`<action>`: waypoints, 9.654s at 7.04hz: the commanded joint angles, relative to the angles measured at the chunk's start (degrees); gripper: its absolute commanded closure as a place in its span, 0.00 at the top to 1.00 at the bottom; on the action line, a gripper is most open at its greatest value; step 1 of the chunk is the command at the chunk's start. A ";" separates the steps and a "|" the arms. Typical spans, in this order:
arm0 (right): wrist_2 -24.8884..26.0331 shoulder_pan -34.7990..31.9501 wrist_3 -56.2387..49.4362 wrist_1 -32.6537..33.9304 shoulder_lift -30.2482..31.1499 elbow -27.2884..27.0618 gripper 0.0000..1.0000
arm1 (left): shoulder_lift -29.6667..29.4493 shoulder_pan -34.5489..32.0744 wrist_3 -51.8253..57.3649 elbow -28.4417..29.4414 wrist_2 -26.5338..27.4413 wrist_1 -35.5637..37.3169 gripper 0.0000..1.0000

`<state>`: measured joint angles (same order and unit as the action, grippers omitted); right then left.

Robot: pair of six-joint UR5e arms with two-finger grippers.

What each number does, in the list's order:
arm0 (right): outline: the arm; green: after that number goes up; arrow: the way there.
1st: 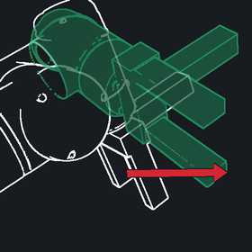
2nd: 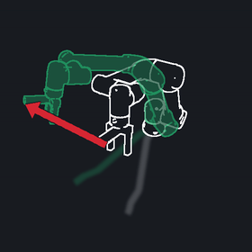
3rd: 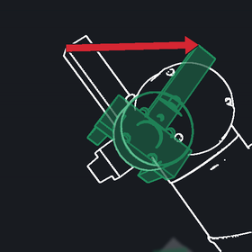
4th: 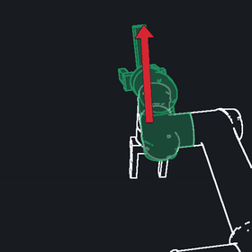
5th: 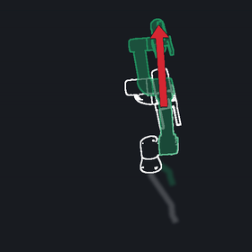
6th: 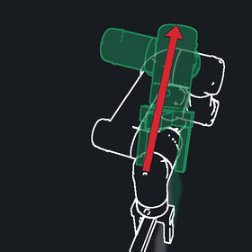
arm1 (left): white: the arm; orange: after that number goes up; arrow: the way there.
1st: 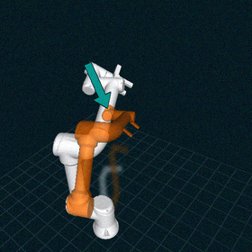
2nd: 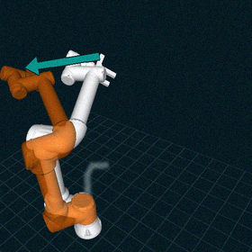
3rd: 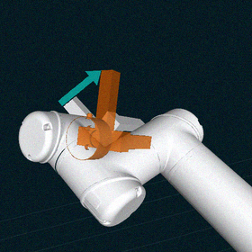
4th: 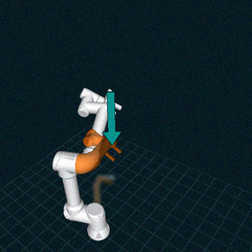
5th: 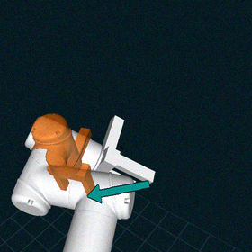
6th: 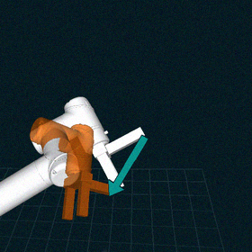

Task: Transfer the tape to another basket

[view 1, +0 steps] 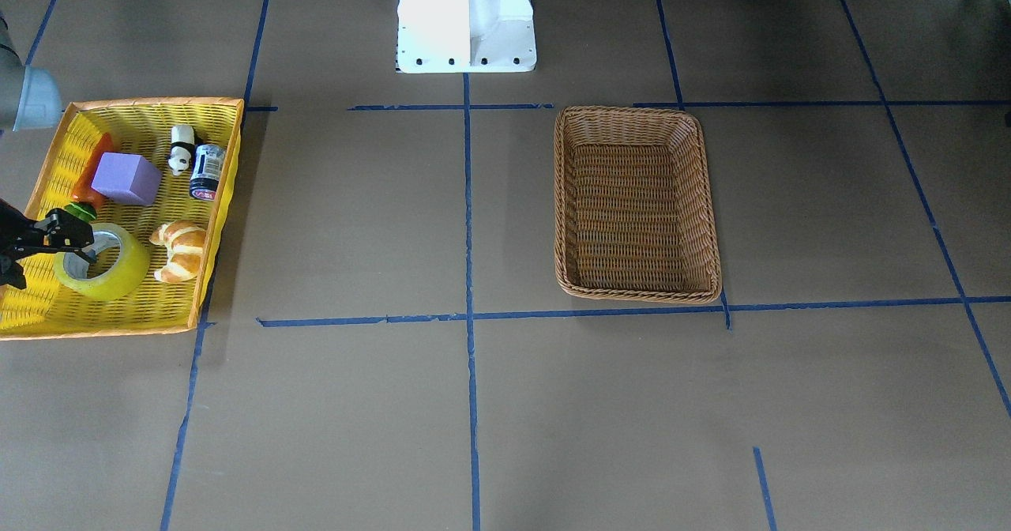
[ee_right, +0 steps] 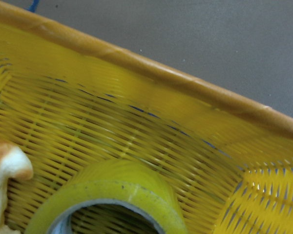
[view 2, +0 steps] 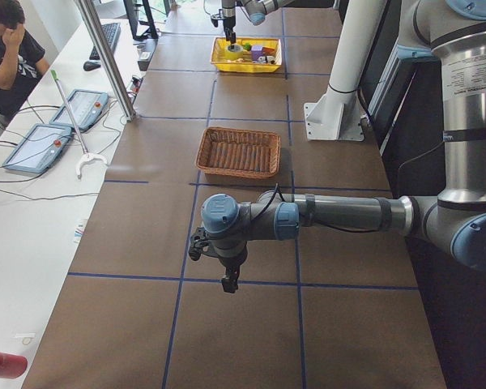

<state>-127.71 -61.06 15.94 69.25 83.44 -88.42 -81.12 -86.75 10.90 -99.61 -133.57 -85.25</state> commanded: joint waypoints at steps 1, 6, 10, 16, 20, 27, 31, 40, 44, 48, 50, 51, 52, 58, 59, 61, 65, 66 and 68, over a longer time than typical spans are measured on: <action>0.01 1.02 -0.03 -0.26 -0.03 1.75 1.00 | 0.00 0.00 0.00 0.03 0.06 0.00 1.00; 1.41 1.65 0.06 -0.08 -1.17 1.85 0.09 | 0.00 0.00 0.00 0.03 0.06 0.08 1.00; 1.07 -0.10 1.54 0.01 -1.09 1.67 0.00 | 0.00 0.00 0.09 -0.06 0.06 0.08 1.00; -2.09 -0.29 18.49 -0.17 -2.31 -6.66 0.00 | -4.98 0.26 -0.53 -3.83 0.23 -4.19 1.00; -1.93 4.96 33.33 -0.35 -8.90 -9.21 0.00 | -8.53 5.50 -15.08 -3.40 -5.56 -16.38 1.00; -1.05 14.29 61.36 -25.16 -8.82 -17.58 0.01 | -16.94 27.57 -77.08 -3.92 -5.30 -55.07 1.00; 4.05 20.44 74.66 -49.95 -7.59 -17.58 0.01 | -23.02 36.46 -100.32 -9.88 -4.77 -64.40 1.00; 20.91 35.99 78.90 -76.63 -5.03 -17.84 0.00 | -28.81 54.20 -133.42 -12.89 27.12 -93.43 1.00; 20.93 38.12 78.98 -75.93 -7.94 -17.93 0.00 | -30.58 60.82 -133.15 -12.89 30.38 -93.26 1.00; 21.28 38.82 78.99 -75.84 -9.17 -17.67 0.01 | -31.29 63.46 -133.33 -12.98 32.40 -93.34 1.00; 22.68 39.35 78.98 -75.84 -9.17 -17.58 0.01 | -31.81 65.64 -133.24 -12.89 35.27 -93.26 1.00; 22.68 39.44 78.98 -75.84 -9.17 -17.58 0.01 | -32.08 68.18 -132.89 -12.80 37.91 -93.26 1.00; 22.86 39.44 78.98 -75.93 -9.09 -17.58 0.01 | -32.08 69.51 -132.80 -12.71 38.98 -93.26 1.00; 23.91 40.23 78.98 -75.76 -9.08 -17.67 0.01 | -34.19 71.81 -132.80 -11.92 42.69 -93.08 1.00; 25.31 41.10 78.98 -75.76 -9.08 -17.67 0.02 | -34.19 71.81 -132.80 -11.92 42.69 -92.99 1.00; 25.41 41.29 78.98 -75.76 -9.08 -17.84 0.02 | -34.19 71.81 -132.80 -11.92 42.69 -93.08 1.00; 25.41 41.55 78.98 -75.76 -9.08 -17.93 0.03 | -34.19 71.90 -132.80 -11.92 44.80 -93.17 0.56; 25.41 41.64 78.98 -75.76 -9.17 -18.02 0.03 | -34.19 71.90 -132.80 -11.92 44.88 -93.17 0.46; 25.58 41.90 78.98 -75.76 -9.26 -18.02 0.11 | -34.36 71.90 -132.89 -12.10 44.88 -93.26 0.27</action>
<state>-102.22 -19.33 94.92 -6.53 74.25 -106.43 -115.40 -14.86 -121.92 -111.61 -88.71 -178.46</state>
